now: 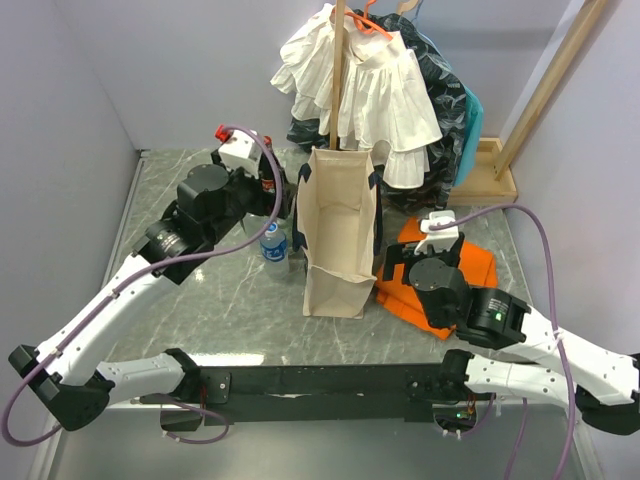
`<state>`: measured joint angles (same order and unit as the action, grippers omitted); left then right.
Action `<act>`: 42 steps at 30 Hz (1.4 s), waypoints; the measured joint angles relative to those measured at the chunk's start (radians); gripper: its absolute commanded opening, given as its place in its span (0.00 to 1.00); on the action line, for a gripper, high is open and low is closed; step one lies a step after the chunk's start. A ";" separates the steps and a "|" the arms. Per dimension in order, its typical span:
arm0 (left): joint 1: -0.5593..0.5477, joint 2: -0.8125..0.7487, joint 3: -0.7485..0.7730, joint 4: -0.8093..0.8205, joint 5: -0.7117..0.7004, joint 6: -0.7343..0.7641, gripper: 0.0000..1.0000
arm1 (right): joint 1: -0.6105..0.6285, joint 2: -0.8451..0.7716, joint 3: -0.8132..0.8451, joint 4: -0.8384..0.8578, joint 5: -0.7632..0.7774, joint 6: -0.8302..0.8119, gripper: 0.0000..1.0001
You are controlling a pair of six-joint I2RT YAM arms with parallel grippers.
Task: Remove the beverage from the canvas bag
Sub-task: Reset both arms
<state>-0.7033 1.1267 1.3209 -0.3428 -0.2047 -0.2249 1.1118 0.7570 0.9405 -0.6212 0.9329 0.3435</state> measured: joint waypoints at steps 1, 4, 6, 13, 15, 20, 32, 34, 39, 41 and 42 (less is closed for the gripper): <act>0.014 0.000 0.000 -0.005 0.010 -0.003 0.96 | 0.000 -0.006 0.000 -0.004 0.010 0.000 1.00; 0.060 -0.004 -0.001 -0.014 0.018 -0.010 0.96 | 0.000 -0.025 0.000 -0.011 0.031 0.000 1.00; 0.097 -0.012 -0.005 -0.015 0.027 -0.014 0.96 | 0.000 -0.044 -0.004 -0.010 0.044 -0.001 1.00; 0.246 -0.035 -0.019 -0.024 0.098 -0.049 0.96 | 0.000 -0.100 -0.032 -0.013 0.083 -0.003 1.00; 0.278 -0.033 -0.019 -0.033 0.108 -0.054 0.96 | 0.000 -0.107 -0.032 -0.013 0.093 -0.003 1.00; 0.343 -0.032 -0.025 -0.040 0.135 -0.062 0.96 | -0.017 -0.110 -0.038 -0.015 0.105 -0.001 1.00; 0.608 -0.036 -0.100 -0.021 0.294 -0.129 0.96 | -0.246 -0.121 -0.085 0.000 -0.008 -0.013 1.00; 0.637 -0.036 -0.106 -0.021 0.309 -0.134 0.96 | -0.281 -0.123 -0.092 0.007 -0.029 -0.016 1.00; 0.742 -0.035 -0.108 -0.018 0.384 -0.136 0.96 | -0.432 -0.121 -0.098 0.037 -0.119 -0.019 1.00; 0.784 -0.037 -0.126 0.005 0.404 -0.136 0.96 | -0.484 -0.111 -0.098 0.048 -0.150 -0.020 1.00; 0.806 -0.038 -0.143 0.022 0.415 -0.135 0.96 | -0.500 -0.105 -0.098 0.054 -0.160 -0.019 1.00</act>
<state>0.1032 1.0889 1.1778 -0.3210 0.2100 -0.3599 0.6117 0.6525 0.8421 -0.5674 0.7727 0.3241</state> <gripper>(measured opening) 0.967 0.999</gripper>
